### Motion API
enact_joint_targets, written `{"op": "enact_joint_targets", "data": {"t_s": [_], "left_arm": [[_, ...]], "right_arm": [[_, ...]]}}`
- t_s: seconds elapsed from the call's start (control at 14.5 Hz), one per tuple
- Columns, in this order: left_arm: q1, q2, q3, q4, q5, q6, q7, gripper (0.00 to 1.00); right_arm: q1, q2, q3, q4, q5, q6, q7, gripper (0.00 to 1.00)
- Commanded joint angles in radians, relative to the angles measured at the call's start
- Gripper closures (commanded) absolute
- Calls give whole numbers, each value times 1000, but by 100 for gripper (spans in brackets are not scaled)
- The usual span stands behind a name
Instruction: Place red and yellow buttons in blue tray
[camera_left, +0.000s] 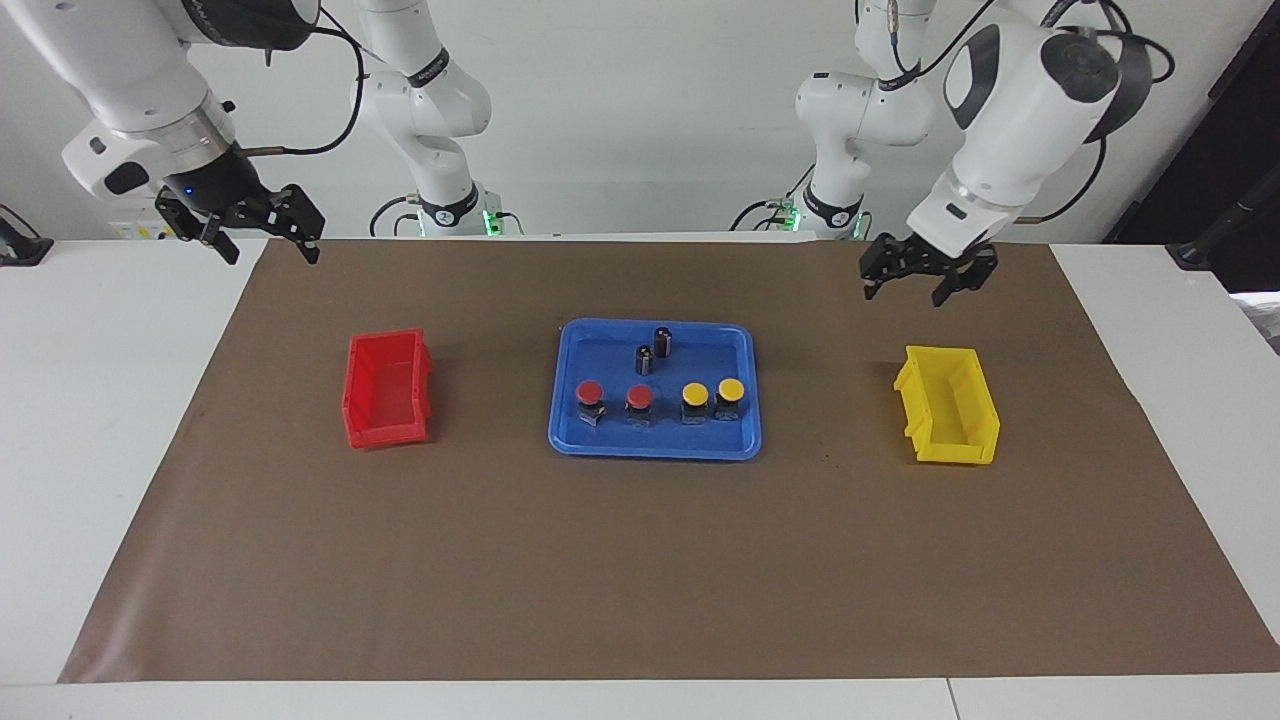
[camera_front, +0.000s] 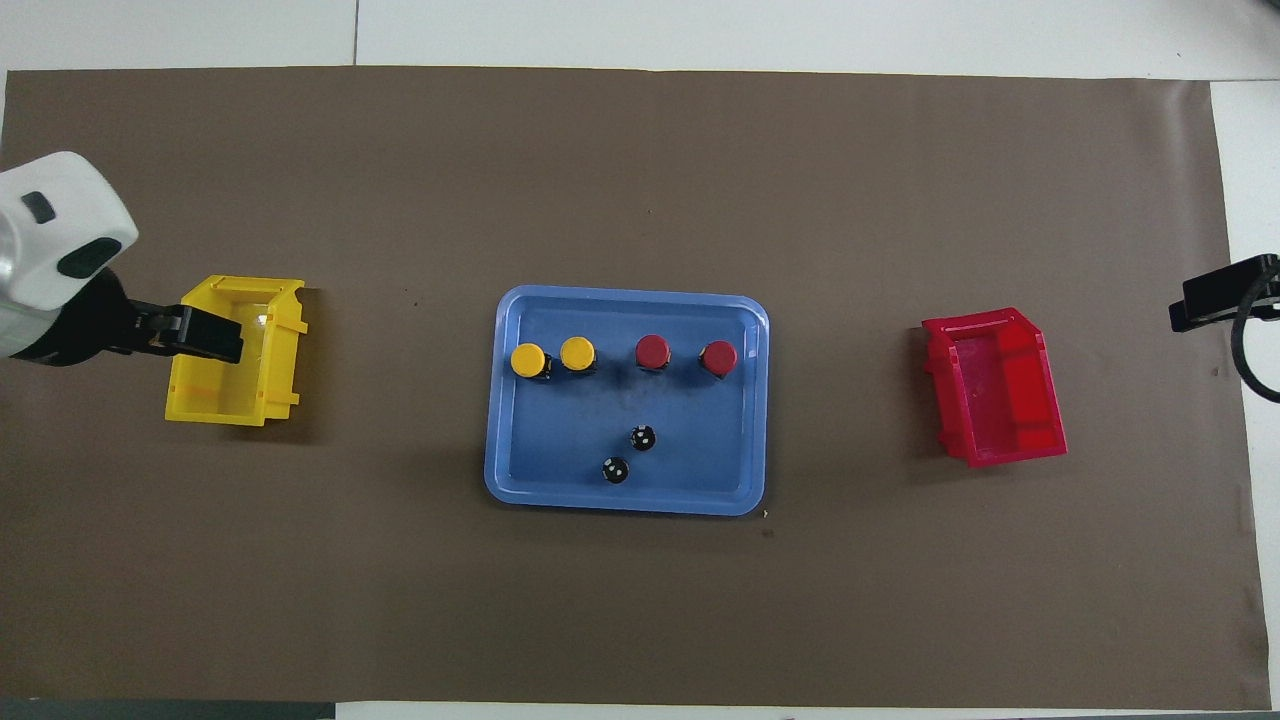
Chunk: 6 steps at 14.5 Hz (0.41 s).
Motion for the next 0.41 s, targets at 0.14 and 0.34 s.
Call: {"op": "enact_joint_targets", "data": {"t_s": [0.14, 0.34], "left_arm": [[105, 17, -2, 112, 28, -101, 143, 0], [106, 20, -4, 115, 27, -97, 130, 0]], "right_arm": [[-7, -11, 8, -10, 7, 5, -2, 0], [-7, -11, 8, -10, 7, 5, -2, 0]]}}
